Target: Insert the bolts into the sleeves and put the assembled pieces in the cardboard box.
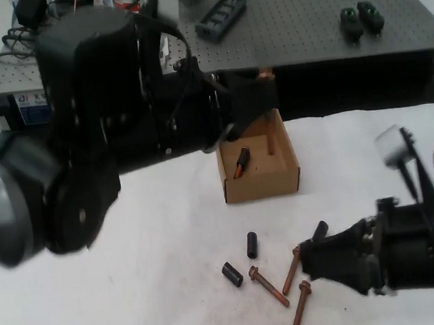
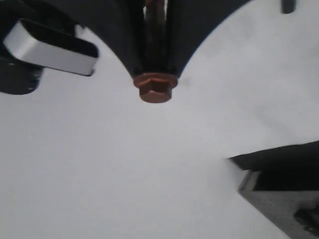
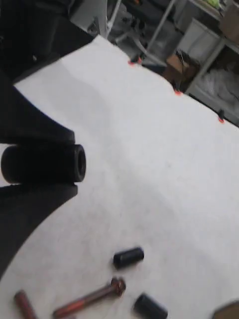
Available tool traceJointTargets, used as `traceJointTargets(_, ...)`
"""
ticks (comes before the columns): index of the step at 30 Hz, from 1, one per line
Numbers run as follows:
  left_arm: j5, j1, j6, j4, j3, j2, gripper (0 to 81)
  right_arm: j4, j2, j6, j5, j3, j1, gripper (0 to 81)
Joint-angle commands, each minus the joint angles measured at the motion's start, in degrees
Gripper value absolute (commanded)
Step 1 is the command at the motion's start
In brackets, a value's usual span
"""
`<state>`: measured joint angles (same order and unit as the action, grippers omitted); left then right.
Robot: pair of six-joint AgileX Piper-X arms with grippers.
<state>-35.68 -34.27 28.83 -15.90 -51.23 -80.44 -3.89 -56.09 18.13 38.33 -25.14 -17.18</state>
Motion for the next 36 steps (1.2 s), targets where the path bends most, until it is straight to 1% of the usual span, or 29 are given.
traceJointTargets(1,-5.03,-0.12,7.37,-10.43,2.73,0.49,0.6,6.47,-1.26,2.07,1.17,-0.42,-1.54,1.5)
traceJointTargets(3,-5.71,-0.12,7.16,-9.83,2.73,0.49,0.6,11.10,-2.36,4.49,0.59,-0.40,-2.09,1.5)
traceJointTargets(5,-5.76,-0.12,7.16,-9.71,2.73,0.49,0.6,14.47,-2.60,6.55,-1.77,-0.40,-2.11,1.5)
traceJointTargets(7,-5.76,-0.12,7.16,-9.47,2.73,0.49,0.6,17.73,-2.58,6.78,-2.94,-0.40,-2.11,1.5)
traceJointTargets(11,-6.84,-0.12,7.16,-9.48,2.73,0.49,0.6,22.28,-2.58,6.78,-3.06,-0.40,-2.11,1.5)
traceJointTargets(15,-8.30,-0.12,7.16,-9.48,2.73,0.49,0.6,22.51,-2.58,6.78,-5.52,-0.40,-2.11,1.5)
traceJointTargets(26,-8.54,-0.12,6.72,-8.73,2.73,0.49,0.6,28.46,-2.58,6.78,-7.55,-0.40,-2.11,1.5)
traceJointTargets(32,-8.54,-0.12,6.29,-7.76,2.73,0.49,0.6,28.84,-2.58,6.78,-8.45,-0.40,-2.11,1.5)
traceJointTargets(36,-11.92,-0.12,6.29,-7.42,2.73,0.49,0.6,30.56,-2.58,6.78,-10.01,-0.40,-2.11,1.5)
